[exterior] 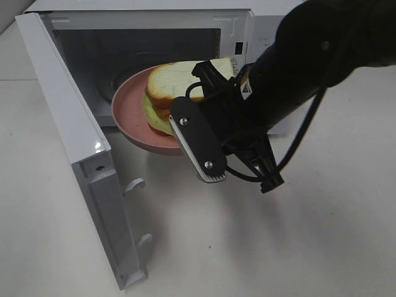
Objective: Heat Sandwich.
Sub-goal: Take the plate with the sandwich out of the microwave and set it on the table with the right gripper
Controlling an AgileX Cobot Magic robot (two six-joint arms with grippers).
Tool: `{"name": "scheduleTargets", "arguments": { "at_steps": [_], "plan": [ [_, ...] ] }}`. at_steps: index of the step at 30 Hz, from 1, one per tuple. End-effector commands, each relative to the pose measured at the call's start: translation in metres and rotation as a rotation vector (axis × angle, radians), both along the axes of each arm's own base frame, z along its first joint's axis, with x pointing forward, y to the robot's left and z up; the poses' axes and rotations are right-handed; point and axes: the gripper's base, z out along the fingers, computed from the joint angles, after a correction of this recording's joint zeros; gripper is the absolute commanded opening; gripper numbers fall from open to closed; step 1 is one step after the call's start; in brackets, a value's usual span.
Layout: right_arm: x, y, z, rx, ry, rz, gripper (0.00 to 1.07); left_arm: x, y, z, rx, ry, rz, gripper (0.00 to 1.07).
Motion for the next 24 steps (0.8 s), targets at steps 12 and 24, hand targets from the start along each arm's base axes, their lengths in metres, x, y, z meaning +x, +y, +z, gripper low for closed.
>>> {"name": "scheduleTargets", "arguments": {
  "at_steps": [12,24],
  "plan": [
    [-0.043,-0.038,0.012,0.038,-0.032,-0.004,0.0,-0.002,0.0,0.0,-0.004,-0.025,0.005,1.0],
    [-0.08,-0.074,0.019,0.062,-0.052,-0.035,0.0,-0.002,0.0,0.0,-0.004,-0.025,0.005,1.0]
  ]
}}
